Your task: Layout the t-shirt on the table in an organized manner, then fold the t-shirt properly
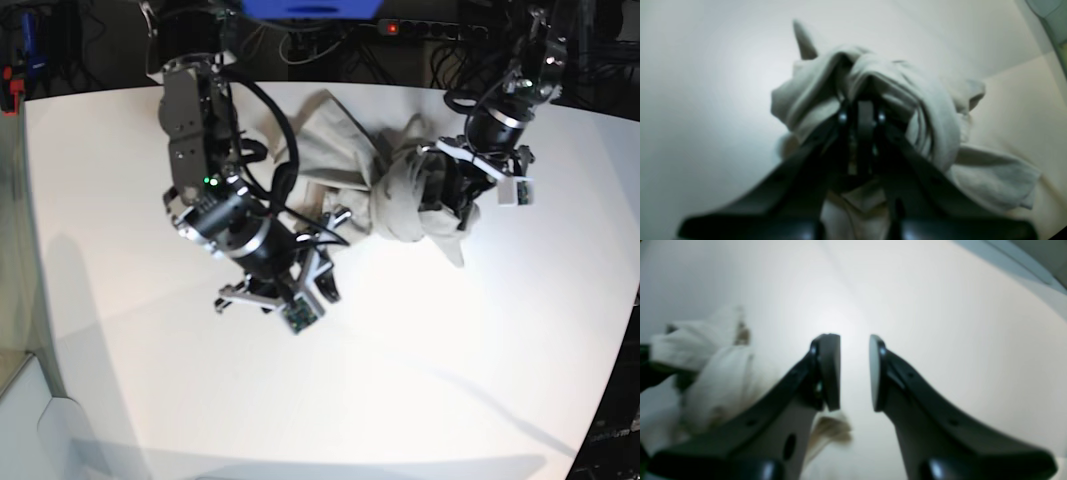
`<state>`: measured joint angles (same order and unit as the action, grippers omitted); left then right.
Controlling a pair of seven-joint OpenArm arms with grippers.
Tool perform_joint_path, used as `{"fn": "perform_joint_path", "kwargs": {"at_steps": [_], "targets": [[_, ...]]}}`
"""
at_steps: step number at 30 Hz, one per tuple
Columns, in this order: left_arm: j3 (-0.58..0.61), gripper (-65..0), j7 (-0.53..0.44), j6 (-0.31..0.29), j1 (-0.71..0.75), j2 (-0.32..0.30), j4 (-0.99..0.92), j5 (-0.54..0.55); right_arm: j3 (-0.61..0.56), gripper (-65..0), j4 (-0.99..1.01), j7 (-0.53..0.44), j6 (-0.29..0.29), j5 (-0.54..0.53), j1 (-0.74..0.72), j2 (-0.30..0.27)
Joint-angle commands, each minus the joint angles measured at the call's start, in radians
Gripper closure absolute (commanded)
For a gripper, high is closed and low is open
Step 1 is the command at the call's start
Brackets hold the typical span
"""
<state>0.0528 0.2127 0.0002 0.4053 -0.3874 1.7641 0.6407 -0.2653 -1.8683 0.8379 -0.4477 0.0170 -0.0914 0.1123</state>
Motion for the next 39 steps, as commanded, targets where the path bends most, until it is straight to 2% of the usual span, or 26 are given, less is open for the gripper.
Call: {"fn": "perform_joint_path", "kwargs": {"at_steps": [1, 4, 10, 13, 20, 27, 39], "targets": [[-0.005, -0.3, -0.017, -0.006, 0.011, -0.017, 0.032, 0.006, -0.013, -16.7, -0.018, -0.025, 0.01, -0.015, 0.005, 0.016], [-0.005, -0.3, -0.017, -0.006, 0.039, -0.061, 0.064, 0.006, -0.081, -16.7, -0.018, -0.025, 0.01, -0.015, 0.051, 0.039], [-0.005, -0.3, -0.017, -0.006, 0.082, -0.123, 0.076, 0.006, -0.213, -16.9, -0.018, -0.027, 0.01, -0.016, 0.107, 0.04], [-0.005, -0.3, -0.017, -0.006, 0.09, -0.143, 0.075, 0.003, -0.243, -20.5, -0.014, -0.027, 0.01, -0.016, 0.127, 0.04], [-0.005, -0.3, -0.017, -0.006, 0.103, -0.143, 0.07, -0.003, -0.248, -33.0, 0.014, -0.033, 0.01, -0.016, 0.155, 0.04], [-0.003, -0.3, -0.017, -0.006, 0.111, -0.138, 0.069, -0.005, -0.246, -33.6, 0.126, -0.038, 0.011, -0.016, 0.137, 0.04], [-0.003, -0.3, -0.017, -0.006, 0.114, -0.14, 0.067, -0.005, -0.246, -33.1, 0.141, -0.038, 0.013, -0.015, 0.117, 0.04]]}}
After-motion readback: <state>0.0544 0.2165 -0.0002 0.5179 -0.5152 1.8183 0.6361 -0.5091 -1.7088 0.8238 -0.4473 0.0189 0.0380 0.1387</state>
